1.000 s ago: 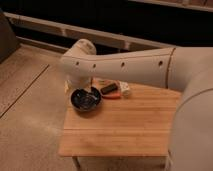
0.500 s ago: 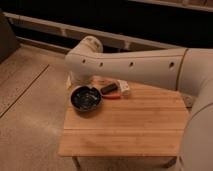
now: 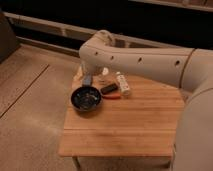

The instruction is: Place the bottle in the ceramic bowl

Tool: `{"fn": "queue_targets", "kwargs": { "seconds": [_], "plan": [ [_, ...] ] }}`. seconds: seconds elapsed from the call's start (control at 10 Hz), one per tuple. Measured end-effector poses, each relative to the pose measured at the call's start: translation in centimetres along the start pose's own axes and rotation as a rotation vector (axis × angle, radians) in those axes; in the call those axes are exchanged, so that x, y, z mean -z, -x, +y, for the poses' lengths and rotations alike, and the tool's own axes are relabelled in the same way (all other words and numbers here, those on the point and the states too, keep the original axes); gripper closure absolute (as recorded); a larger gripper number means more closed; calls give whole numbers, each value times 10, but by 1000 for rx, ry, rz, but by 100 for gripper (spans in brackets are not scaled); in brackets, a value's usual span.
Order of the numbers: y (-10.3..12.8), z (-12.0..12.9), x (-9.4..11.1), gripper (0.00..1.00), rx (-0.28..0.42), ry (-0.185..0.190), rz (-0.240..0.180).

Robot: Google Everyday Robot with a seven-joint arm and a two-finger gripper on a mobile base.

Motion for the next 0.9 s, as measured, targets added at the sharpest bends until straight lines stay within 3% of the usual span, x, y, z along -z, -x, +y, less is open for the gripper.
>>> {"fn": "queue_targets", "kwargs": {
  "seconds": [0.3, 0.6, 0.7, 0.9],
  "plan": [
    [17, -31, 4, 35, -24, 67, -69],
    [15, -26, 2, 35, -15, 69, -65],
    [11, -30, -2, 35, -5, 40, -49],
    [10, -71, -10, 35, 17, -108, -9]
  ]
}}
